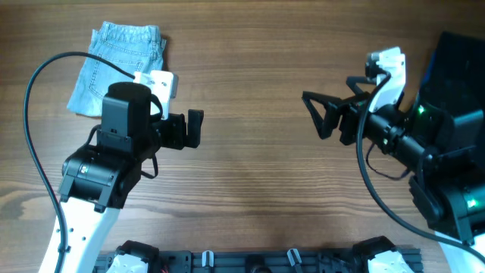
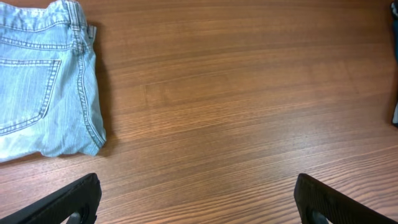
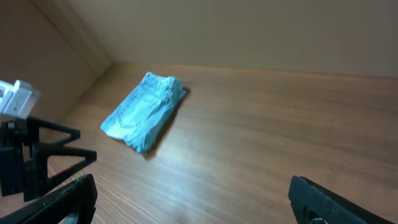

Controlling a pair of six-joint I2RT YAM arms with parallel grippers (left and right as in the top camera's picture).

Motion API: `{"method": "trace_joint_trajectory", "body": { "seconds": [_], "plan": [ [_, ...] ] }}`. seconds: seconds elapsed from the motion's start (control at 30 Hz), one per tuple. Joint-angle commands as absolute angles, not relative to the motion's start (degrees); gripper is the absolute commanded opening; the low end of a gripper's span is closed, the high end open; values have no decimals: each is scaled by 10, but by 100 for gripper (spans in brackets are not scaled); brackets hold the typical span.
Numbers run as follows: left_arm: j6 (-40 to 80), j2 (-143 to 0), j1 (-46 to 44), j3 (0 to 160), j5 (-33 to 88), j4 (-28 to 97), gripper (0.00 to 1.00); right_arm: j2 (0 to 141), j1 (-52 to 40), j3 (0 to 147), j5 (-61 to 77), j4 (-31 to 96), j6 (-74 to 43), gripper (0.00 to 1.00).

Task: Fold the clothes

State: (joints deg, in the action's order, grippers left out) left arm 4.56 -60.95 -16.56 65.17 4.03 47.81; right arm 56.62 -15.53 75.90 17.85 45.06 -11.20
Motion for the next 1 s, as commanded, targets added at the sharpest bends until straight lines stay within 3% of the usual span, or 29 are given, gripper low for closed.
{"method": "trace_joint_trajectory", "body": {
  "seconds": [0.0,0.43,0.63,0.77,0.97],
  "plan": [
    [34,-613,-168,660,29,477,100,563,-156,761,166,474,-107,99],
    [34,-613,-168,660,29,477,100,592,-156,760,105,488,-119,100],
    [34,-613,-168,660,29,477,100,460,-156,703,-18,414,-92,100],
    [34,-613,-168,660,29,477,100,352,-155,587,-21,364,0,99],
    [34,-613,-168,660,29,477,100,222,-151,406,2,288,-5,100]
  ]
}}
